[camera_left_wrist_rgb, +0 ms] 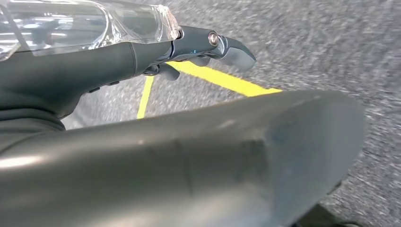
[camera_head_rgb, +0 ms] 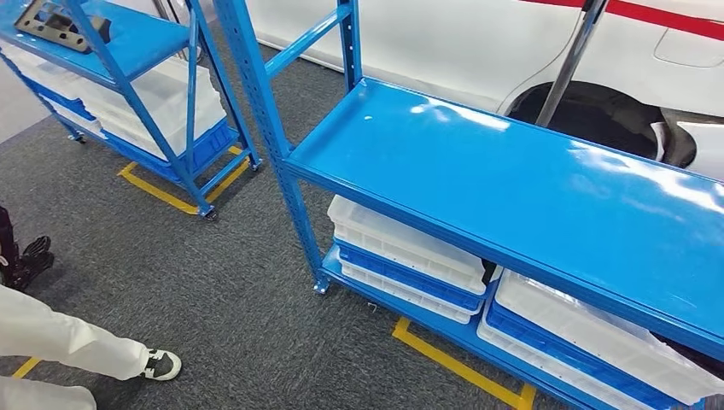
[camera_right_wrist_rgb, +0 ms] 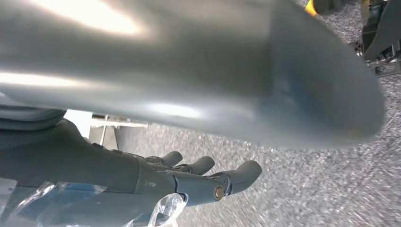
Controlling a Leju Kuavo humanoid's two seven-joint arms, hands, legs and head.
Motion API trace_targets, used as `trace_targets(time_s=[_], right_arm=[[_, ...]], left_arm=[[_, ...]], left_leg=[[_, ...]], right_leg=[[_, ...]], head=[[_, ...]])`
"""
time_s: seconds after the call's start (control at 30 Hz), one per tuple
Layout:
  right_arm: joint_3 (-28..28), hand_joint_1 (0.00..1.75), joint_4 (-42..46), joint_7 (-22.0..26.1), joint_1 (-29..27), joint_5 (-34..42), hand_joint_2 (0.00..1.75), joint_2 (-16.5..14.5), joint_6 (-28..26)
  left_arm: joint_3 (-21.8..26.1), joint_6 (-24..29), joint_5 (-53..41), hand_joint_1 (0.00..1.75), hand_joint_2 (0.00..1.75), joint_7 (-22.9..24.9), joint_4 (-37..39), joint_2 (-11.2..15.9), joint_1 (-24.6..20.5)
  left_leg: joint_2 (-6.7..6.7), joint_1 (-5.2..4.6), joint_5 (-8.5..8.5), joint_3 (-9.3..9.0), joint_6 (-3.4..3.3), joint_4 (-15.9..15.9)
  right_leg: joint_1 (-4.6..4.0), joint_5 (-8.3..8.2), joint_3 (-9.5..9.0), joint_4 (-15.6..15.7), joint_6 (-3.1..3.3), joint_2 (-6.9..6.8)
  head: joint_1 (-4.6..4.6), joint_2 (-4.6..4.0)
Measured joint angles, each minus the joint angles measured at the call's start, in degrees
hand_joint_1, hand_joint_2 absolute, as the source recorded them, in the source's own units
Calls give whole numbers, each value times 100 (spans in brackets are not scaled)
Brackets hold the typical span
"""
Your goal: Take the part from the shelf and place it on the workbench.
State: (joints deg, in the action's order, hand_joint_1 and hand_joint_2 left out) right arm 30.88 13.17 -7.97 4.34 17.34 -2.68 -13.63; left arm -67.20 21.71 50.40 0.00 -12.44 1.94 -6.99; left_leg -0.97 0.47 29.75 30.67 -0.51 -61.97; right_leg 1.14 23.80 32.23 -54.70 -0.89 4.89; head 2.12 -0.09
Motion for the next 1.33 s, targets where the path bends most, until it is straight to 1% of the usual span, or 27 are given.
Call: trace_targets(time_s=[0.07,0.1,0.17,0.2,0.23,0.3,0.37,0.4,0.43,0.47,0.53,0.57,0.6,0.67,0.7,0.77,0.83,0.87,0.9,0.93,0.97,1.0,1.07,1.13,1.2,1.27,1.33], right_arm=[[0,0,1,4,6,9,0,-5,-2],[0,0,0,5,6,11,0,-8,-5],[0,0,-7,4,-12,15,0,-6,-14],[0,0,-14,3,-25,17,0,-4,-16],[0,0,-20,1,-33,18,0,-2,-17],[0,0,-26,-2,-29,21,0,-1,-19],[0,0,-26,-6,-22,24,0,-1,-22],[0,0,-26,-8,-24,27,0,-1,-26],[0,0,-26,-10,-28,31,0,0,-29],[0,0,-26,-11,-31,37,0,1,-32],[0,0,-26,-10,-27,45,0,4,-37],[1,0,-26,-7,-19,50,0,5,-40],[1,0,-26,-2,-13,53,0,7,-44],[2,0,-26,7,-14,60,0,10,-53],[2,0,-26,10,-19,61,0,13,-57],[2,0,-26,14,-20,62,0,19,-67],[2,0,-26,16,-10,62,0,22,-75],[2,0,-26,17,-7,62,0,24,-77],[2,0,-26,17,-7,62,0,25,-77],[2,0,-26,17,-8,62,0,27,-77],[2,0,-26,17,-10,62,0,29,-77],[2,0,-26,17,-11,62,0,30,-77],[3,0,-26,17,-8,62,0,28,-75],[4,0,-26,17,-4,62,0,26,-75],[4,0,-27,16,-17,65,0,28,-75],[5,0,-31,15,-28,71,0,30,-75],[6,0,-34,15,-21,76,0,32,-76]], left_arm=[[1,1,0,0,0,-1,0,4,-18],[0,1,-1,0,0,-2,0,6,-22],[-1,1,-1,0,0,-2,0,2,-24],[-1,1,-2,0,0,-2,0,-2,-29],[0,3,-2,0,0,-3,0,-5,-36],[1,10,-1,0,0,-3,0,-7,-37],[2,8,2,0,0,-2,0,-7,-8],[2,3,2,0,0,-1,0,-10,7],[2,-1,2,0,0,0,0,-14,14],[2,-4,2,0,0,0,0,-18,15],[2,-8,2,0,0,0,0,-26,1],[2,-12,2,0,0,0,0,-28,-7],[2,-15,1,0,0,-1,0,-28,-16],[2,-23,1,0,0,-2,0,-28,-32],[1,-27,1,0,0,-5,0,-29,-38],[1,-38,1,0,0,-15,-1,-33,-44],[1,-55,1,0,0,-24,-2,-39,-35],[1,-63,1,0,0,-26,-2,-41,-22],[1,-67,1,0,0,-26,-3,-41,-6],[0,-69,1,0,0,-26,-3,-42,7],[-1,-69,1,0,0,-26,-4,-43,13],[-1,-69,1,0,0,-27,-4,-43,11],[0,-69,1,0,0,-27,-3,-43,-4],[0,-71,0,0,0,-26,-4,-43,-12],[0,-74,0,0,0,-23,-4,-51,-14],[1,-77,1,0,0,-23,-4,-61,-22],[2,-77,1,0,0,-23,-4,-64,-18]], left_leg=[[-241,-12,-234,-345,-55,713],[-310,-25,-262,-400,-75,847],[-222,-44,-296,-383,-119,874],[-160,-42,-332,-376,-156,891],[-94,-35,-371,-364,-203,912],[61,-40,-422,-334,-272,939],[239,-65,-431,-303,-296,936],[333,-73,-434,-293,-299,934],[420,-78,-434,-287,-297,932],[497,-77,-431,-288,-291,926],[628,-88,-406,-291,-252,892],[675,-102,-387,-289,-223,865],[720,-120,-372,-290,-195,842],[800,-130,-361,-297,-152,820],[792,-116,-342,-299,-125,800],[568,-73,-139,-201,-50,541],[282,-38,272,105,12,-176],[221,-28,442,281,26,-577],[197,-25,514,401,29,-843],[180,-23,471,422,22,-893],[157,-22,324,336,2,-707],[92,-21,108,159,-27,-326],[-214,-24,-224,-193,-102,481],[-394,-41,-308,-312,-134,806],[-275,-44,-348,-302,-161,834],[-128,-24,-410,-292,-231,876],[-13,-24,-440,-276,-275,891]], right_leg=[[-10,-43,41,-8,-55,131],[-9,-65,63,-9,-88,186],[1,-112,102,8,-165,275],[0,-92,134,-21,-189,209],[-8,-5,197,-134,-201,63],[-25,388,465,-735,-201,-309],[-19,793,794,-1558,-222,-431],[-14,867,862,-1788,-236,-439],[-13,821,798,-1768,-248,-450],[-11,681,608,-1497,-256,-482],[-22,364,60,-612,-252,-687],[-24,272,-124,-282,-224,-771],[-32,240,-217,-101,-190,-824],[-40,230,-199,-57,-109,-745],[-39,218,-187,-53,-74,-694],[-22,179,-162,-39,-5,-585],[-17,142,-119,-39,40,-457],[-17,124,-97,-41,52,-379],[-18,109,-79,-42,53,-294],[-19,94,-67,-43,48,-206],[-19,80,-61,-43,38,-118],[-18,67,-59,-42,24,-32],[-19,37,-40,-46,-18,118],[-9,-2,10,-44,-80,242],[6,-41,57,-31,-154,317],[-13,111,166,-230,-196,55],[-33,412,360,-668,-207,-280]], head=[[0,0],[-1,0],[-2,0],[-3,0],[-12,0],[-35,0],[-48,0],[-49,0],[-49,0],[-50,0],[-52,0],[-52,0],[-48,0],[-40,0],[-39,0],[-36,0],[-29,0],[-27,0],[-26,0],[-25,0],[-24,0],[-24,0],[-26,0],[-27,0],[-27,0],[-43,0],[-61,0]])
